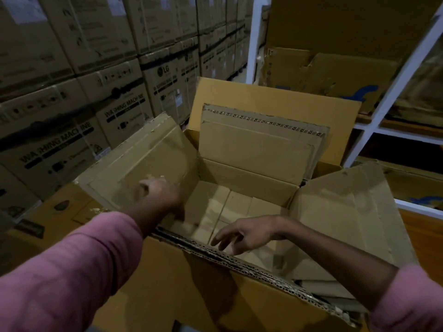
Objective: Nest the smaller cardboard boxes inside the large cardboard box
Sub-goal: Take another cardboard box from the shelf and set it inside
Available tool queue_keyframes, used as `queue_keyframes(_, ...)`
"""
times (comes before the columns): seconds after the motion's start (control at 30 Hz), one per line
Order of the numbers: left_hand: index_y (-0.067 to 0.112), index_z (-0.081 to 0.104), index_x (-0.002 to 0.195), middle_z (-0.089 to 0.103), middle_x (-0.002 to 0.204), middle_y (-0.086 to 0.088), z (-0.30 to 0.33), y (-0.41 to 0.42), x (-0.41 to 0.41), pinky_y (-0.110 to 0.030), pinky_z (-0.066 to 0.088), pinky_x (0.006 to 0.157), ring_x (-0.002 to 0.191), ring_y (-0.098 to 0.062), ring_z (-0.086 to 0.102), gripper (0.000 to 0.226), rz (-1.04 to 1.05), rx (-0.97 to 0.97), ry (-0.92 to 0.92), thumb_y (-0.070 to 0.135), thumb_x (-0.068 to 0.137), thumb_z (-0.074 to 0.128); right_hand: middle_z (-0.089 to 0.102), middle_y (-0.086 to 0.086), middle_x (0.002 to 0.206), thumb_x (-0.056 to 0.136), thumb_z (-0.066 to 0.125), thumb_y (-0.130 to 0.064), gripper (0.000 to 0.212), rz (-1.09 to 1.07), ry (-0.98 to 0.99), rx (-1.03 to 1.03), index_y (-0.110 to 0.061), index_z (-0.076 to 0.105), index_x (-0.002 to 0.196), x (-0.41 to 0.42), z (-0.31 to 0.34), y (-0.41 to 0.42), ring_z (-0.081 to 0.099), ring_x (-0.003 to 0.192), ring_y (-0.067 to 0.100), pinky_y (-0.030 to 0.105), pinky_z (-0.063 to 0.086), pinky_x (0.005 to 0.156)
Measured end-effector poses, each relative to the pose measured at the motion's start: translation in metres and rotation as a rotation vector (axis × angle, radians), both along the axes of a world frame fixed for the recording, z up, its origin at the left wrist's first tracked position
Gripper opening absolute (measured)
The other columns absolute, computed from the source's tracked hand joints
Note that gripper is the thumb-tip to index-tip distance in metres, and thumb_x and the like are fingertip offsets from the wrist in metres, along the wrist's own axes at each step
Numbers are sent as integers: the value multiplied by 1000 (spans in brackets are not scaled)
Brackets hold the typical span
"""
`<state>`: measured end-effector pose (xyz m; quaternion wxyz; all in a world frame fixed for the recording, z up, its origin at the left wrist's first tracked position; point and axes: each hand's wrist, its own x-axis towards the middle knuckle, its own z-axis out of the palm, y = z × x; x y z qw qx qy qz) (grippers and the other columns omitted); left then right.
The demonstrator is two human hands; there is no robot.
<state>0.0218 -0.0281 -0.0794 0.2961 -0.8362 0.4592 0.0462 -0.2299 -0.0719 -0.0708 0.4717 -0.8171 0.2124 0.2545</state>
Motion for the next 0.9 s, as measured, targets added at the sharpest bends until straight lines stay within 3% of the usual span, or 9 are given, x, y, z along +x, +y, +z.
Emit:
queue_keyframes(0.03,25,48,147,38,157,-18,-6,1,14,-70,29,107,139,-49,36,111,89,-27,59,86,56,66,53,-1,150,102,55,-31,50,24,1,-12,-29,46,151,5,2,1,55,132,19,53,48,108)
queue_keyframes(0.1,24,37,154,17,167,-17,-17,4,28,-74,25,109,147,-55,14,98,187,-70,154,72,73,63,54,-1,149,101,53,-48,53,65,14,-26,-31,46,151,15,7,4,57,129,18,52,50,107)
queue_keyframes(0.17,24,22,159,1,170,-13,-21,8,24,-80,21,108,149,-57,-4,90,211,-104,199,63,86,60,56,-2,146,89,50,-72,73,97,18,-54,-32,45,151,27,10,8,59,125,16,51,52,104)
queue_keyframes(0.27,24,19,160,0,170,-11,-20,10,11,-81,20,106,146,-60,-8,94,186,-99,189,66,87,61,55,-2,147,78,43,-87,93,143,-3,-94,-31,42,153,43,8,14,58,127,18,52,52,103)
queue_keyframes(0.43,22,25,159,2,170,-13,-23,12,14,-80,20,108,145,-63,-5,88,144,-74,159,64,89,58,45,-4,157,86,43,-82,84,165,-31,-114,-34,38,155,56,5,17,48,139,18,51,48,109)
queue_keyframes(0.6,23,21,160,2,169,-14,-24,6,12,-79,16,109,143,-66,-3,97,147,-54,162,69,85,60,41,-9,159,85,43,-84,81,136,0,-99,-41,36,154,53,-2,18,46,140,17,50,48,109)
queue_keyframes(0.77,22,20,161,3,169,-15,-26,6,15,-80,14,109,143,-66,0,97,122,-70,140,71,86,57,42,0,160,103,45,-58,65,147,-62,-158,-23,38,157,52,1,22,44,141,17,40,41,115)
queue_keyframes(0.9,23,20,161,1,169,-15,-31,12,15,-82,10,108,143,-66,-4,92,81,-75,105,68,89,54,40,3,151,89,54,-73,81,10,-160,-200,-27,35,154,51,-3,28,49,133,19,43,47,110)
